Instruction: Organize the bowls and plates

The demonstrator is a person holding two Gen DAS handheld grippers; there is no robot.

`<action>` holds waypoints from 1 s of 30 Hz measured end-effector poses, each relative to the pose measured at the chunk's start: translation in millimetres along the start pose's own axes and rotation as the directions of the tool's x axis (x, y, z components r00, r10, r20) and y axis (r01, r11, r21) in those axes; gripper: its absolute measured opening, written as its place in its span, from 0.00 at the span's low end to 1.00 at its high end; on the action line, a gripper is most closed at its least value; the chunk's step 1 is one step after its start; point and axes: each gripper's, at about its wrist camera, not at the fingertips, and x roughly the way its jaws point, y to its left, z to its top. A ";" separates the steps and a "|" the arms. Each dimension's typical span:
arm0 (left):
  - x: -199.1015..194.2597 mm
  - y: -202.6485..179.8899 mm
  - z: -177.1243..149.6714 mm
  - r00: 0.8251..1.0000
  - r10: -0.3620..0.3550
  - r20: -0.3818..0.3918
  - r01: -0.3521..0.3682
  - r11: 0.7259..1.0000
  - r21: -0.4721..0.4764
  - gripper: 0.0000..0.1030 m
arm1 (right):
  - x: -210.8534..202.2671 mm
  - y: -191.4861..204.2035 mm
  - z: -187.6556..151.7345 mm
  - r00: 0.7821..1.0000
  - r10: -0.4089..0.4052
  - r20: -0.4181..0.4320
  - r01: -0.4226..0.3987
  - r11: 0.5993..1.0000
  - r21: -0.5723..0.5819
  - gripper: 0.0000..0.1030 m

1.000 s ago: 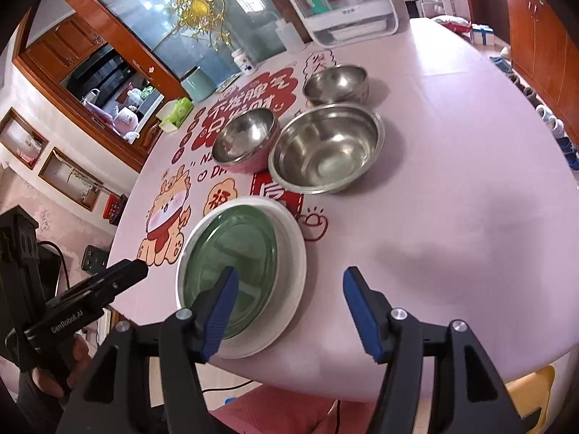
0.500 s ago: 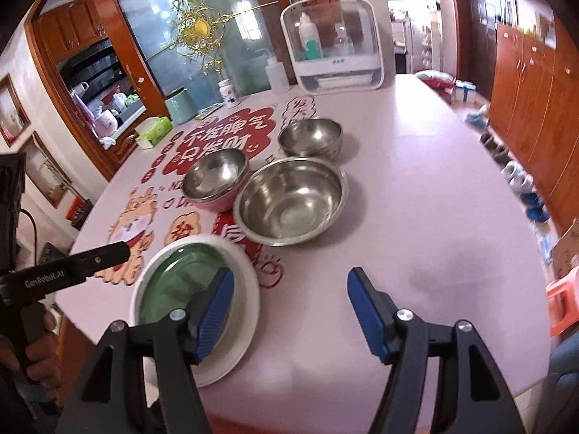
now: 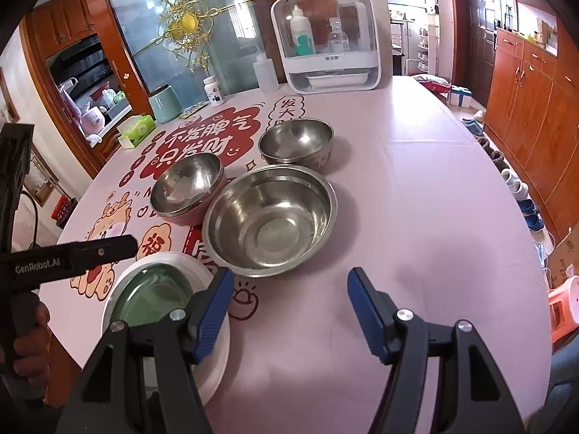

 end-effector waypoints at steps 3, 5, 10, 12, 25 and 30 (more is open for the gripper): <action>14.8 -5.2 7.3 0.999 -0.021 -0.026 0.021 1.000 0.005 0.74 | 9.8 -3.7 2.6 1.000 -0.007 -0.021 0.007 1.000 0.005 0.64; 25.5 -9.0 11.3 0.999 -0.024 -0.042 0.024 1.000 0.007 0.74 | 15.8 -5.6 3.9 0.999 -0.005 -0.034 0.005 1.000 0.010 0.64; 46.7 -18.6 22.0 0.997 -0.035 -0.068 0.037 0.999 0.022 0.74 | 34.5 -8.6 8.0 0.998 -0.002 -0.069 0.003 1.000 0.014 0.64; 52.8 -21.4 25.3 0.996 -0.043 -0.074 0.044 0.999 0.023 0.74 | 39.7 -9.0 10.2 0.997 0.005 -0.073 -0.004 1.000 0.015 0.64; 83.1 -23.2 39.8 0.994 -0.054 -0.098 0.056 0.998 0.017 0.72 | 74.5 -16.2 17.4 0.990 -0.009 -0.139 0.014 0.999 0.033 0.63; 93.0 -21.2 42.9 0.992 -0.063 -0.113 0.064 0.998 0.004 0.66 | 83.8 -23.4 17.8 0.986 -0.016 -0.165 0.026 0.998 0.055 0.61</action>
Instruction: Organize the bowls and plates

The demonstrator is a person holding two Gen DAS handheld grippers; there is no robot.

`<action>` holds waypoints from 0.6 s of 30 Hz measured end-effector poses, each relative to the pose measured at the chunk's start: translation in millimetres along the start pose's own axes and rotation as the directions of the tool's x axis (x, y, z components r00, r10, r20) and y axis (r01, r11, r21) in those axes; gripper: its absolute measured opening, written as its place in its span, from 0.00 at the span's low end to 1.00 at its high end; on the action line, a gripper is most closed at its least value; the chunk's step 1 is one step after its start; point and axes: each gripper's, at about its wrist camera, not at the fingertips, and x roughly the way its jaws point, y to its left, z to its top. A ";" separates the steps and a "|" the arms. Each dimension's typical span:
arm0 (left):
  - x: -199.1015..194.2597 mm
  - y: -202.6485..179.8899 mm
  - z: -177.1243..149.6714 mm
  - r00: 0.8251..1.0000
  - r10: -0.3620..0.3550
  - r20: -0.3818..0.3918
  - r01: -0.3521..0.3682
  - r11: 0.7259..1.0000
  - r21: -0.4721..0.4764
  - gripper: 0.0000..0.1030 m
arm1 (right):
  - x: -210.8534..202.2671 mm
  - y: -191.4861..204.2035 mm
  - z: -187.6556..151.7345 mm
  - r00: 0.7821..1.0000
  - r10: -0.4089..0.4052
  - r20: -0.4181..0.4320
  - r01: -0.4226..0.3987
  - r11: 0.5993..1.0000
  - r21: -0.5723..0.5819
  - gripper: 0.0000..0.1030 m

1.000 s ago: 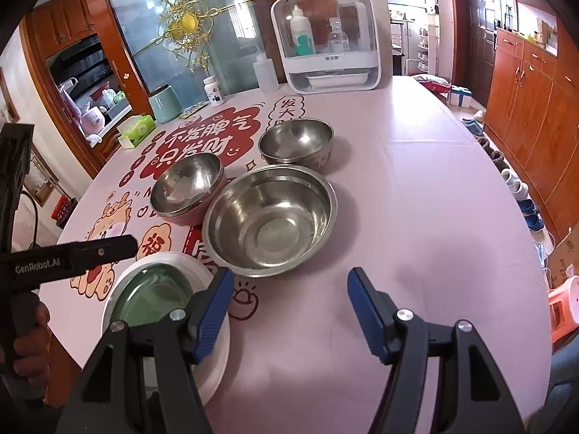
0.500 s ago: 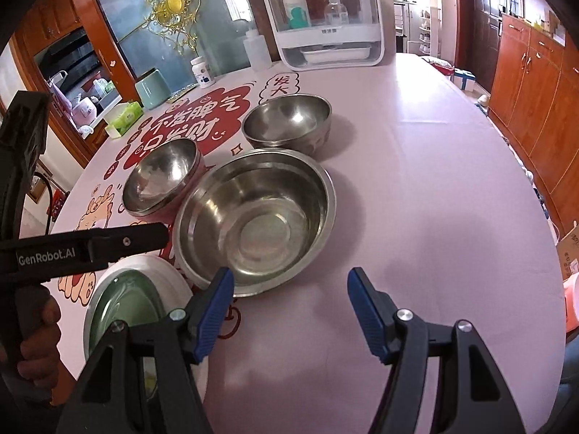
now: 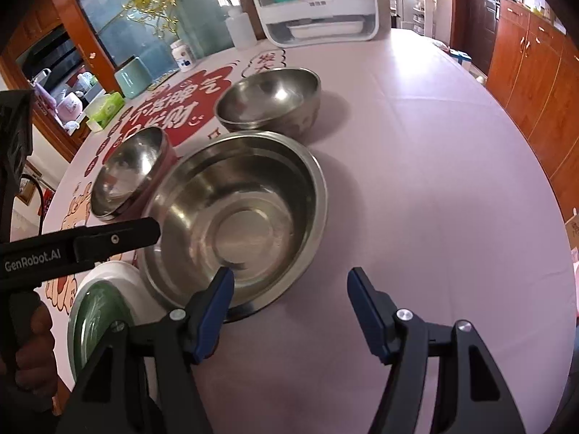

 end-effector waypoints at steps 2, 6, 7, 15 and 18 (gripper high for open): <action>2.9 0.3 0.7 1.000 -0.004 -0.004 0.004 1.000 -0.003 0.62 | 2.0 -1.5 1.6 1.000 0.006 -0.002 -0.006 1.000 0.006 0.58; 8.4 -1.7 2.5 1.000 -0.002 -0.014 0.002 1.000 0.004 0.57 | 6.7 0.4 4.3 1.000 0.022 -0.001 -0.022 1.000 -0.004 0.50; 9.7 -2.0 2.8 1.000 -0.001 -0.017 0.001 1.000 0.005 0.54 | 7.5 1.0 4.6 1.000 0.025 0.000 -0.025 1.000 -0.008 0.48; 19.2 0.7 3.0 0.999 0.014 -0.045 -0.014 1.000 -0.004 0.32 | 12.8 3.5 6.0 1.000 0.026 -0.008 -0.026 0.999 -0.022 0.38; 21.1 3.6 3.3 0.999 0.007 -0.044 -0.008 1.000 -0.014 0.27 | 14.1 3.6 6.0 0.999 0.032 -0.010 -0.032 0.999 -0.022 0.35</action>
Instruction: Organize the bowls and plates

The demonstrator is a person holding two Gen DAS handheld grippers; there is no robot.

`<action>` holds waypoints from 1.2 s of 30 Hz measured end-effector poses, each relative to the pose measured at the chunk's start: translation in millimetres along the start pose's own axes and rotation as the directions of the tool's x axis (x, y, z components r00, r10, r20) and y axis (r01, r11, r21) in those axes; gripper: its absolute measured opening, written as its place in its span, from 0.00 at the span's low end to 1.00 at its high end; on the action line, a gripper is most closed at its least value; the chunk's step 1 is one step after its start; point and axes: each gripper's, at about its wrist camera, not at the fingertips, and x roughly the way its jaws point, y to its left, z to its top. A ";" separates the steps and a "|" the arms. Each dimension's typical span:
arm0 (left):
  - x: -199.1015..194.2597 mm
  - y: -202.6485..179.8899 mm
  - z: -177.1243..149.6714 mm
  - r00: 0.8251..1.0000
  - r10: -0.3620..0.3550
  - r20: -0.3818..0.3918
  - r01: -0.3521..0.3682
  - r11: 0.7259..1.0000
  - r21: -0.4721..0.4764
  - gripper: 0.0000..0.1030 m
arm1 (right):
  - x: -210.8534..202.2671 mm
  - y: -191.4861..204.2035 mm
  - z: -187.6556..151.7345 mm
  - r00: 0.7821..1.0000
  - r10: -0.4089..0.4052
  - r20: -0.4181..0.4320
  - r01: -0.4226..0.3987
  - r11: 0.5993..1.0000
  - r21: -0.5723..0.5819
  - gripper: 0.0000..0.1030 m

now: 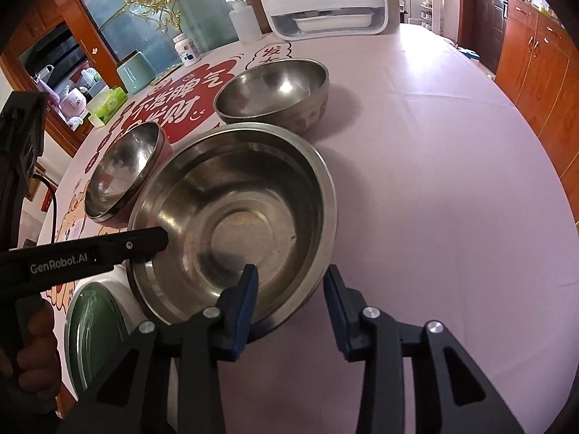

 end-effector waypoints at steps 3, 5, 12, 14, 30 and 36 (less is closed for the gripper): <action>1.0 0.1 1.1 1.000 -0.011 0.003 0.011 1.000 0.005 0.21 | -0.5 1.9 -0.5 1.000 0.002 0.002 -0.002 1.000 -0.008 0.34; 0.9 -1.5 1.6 1.000 -0.009 0.009 0.009 1.000 0.015 0.19 | -0.2 2.5 -0.4 1.000 0.001 0.002 -0.001 1.000 -0.010 0.33; 5.8 -9.6 2.7 1.000 -0.002 0.006 0.002 0.999 0.047 0.12 | -0.8 1.4 -0.4 1.000 0.010 0.004 -0.010 1.000 -0.003 0.24; 7.1 -11.1 2.5 1.000 -0.002 0.002 0.002 0.999 0.054 0.11 | -1.5 1.2 -0.2 1.000 0.007 0.005 -0.007 1.000 0.000 0.23; -11.1 -31.2 -8.5 0.999 -0.013 0.029 0.009 0.993 0.120 0.11 | -24.8 -9.7 -5.6 0.999 -0.015 0.046 0.013 0.998 0.054 0.21; -27.6 -42.3 -22.3 0.998 -0.026 0.055 0.017 0.987 0.160 0.12 | -43.2 -12.7 -15.1 0.996 -0.031 0.081 0.025 0.997 0.068 0.21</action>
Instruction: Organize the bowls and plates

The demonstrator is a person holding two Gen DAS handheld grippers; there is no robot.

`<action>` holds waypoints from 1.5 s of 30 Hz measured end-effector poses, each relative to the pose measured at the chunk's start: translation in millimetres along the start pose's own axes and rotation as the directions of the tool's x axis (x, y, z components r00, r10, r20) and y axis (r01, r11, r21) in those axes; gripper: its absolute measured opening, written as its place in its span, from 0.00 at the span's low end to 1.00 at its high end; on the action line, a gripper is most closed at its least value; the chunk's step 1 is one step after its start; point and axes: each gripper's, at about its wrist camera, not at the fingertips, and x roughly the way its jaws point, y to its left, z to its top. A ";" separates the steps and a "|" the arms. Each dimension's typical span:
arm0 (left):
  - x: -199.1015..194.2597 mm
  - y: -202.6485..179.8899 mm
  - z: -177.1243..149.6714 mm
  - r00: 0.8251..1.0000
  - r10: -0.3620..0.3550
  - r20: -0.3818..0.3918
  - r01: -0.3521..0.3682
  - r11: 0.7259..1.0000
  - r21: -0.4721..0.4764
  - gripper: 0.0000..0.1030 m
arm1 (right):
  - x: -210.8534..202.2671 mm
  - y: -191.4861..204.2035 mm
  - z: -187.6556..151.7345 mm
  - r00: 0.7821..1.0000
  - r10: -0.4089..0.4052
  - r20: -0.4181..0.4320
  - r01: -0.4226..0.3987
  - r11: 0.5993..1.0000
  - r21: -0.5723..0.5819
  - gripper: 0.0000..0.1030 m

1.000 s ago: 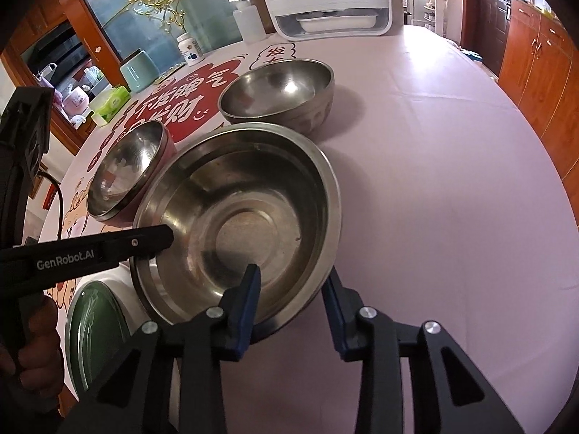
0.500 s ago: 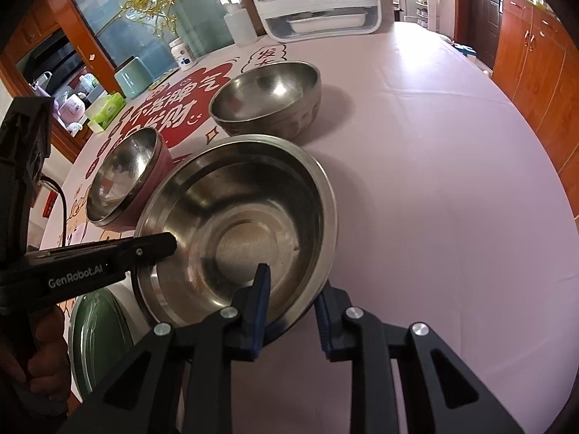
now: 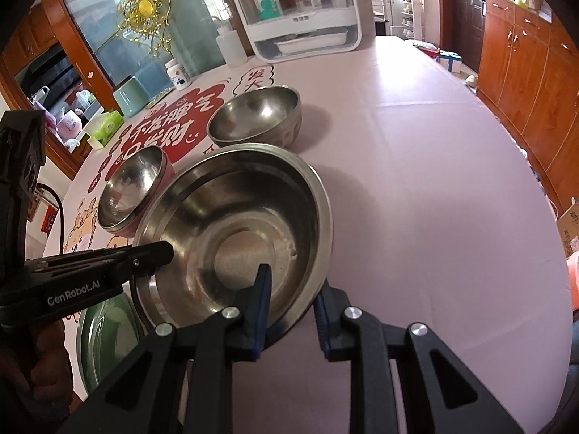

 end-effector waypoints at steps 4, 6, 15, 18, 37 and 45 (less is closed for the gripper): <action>-9.7 -7.8 -7.4 1.000 -0.006 0.012 0.005 1.000 0.021 0.12 | -13.8 -1.8 -6.9 1.000 -0.009 0.023 0.009 1.000 0.007 0.21; -14.7 -12.2 -13.8 1.000 -0.010 0.019 0.009 0.999 0.033 0.13 | -22.1 -2.6 -11.8 0.999 -0.015 0.036 0.015 1.000 0.011 0.21; -34.7 -28.4 -46.9 0.999 -0.027 0.029 0.025 0.997 0.075 0.13 | -51.0 -5.8 -38.5 0.998 -0.032 0.055 0.030 0.999 0.029 0.21; -38.9 -33.1 -55.9 0.999 -0.032 0.029 0.029 0.996 0.087 0.14 | -60.1 -7.8 -48.2 0.997 -0.037 0.060 0.035 0.999 0.036 0.21; -25.4 -51.6 -108.1 0.998 -0.014 -0.064 0.021 0.993 0.116 0.14 | -66.5 -22.8 -97.2 0.997 -0.068 -0.031 0.070 0.994 0.079 0.21; -10.6 -57.5 -115.3 0.995 -0.005 -0.103 0.019 0.991 0.130 0.15 | -55.7 -33.2 -107.0 0.993 -0.084 -0.086 0.092 0.991 0.093 0.21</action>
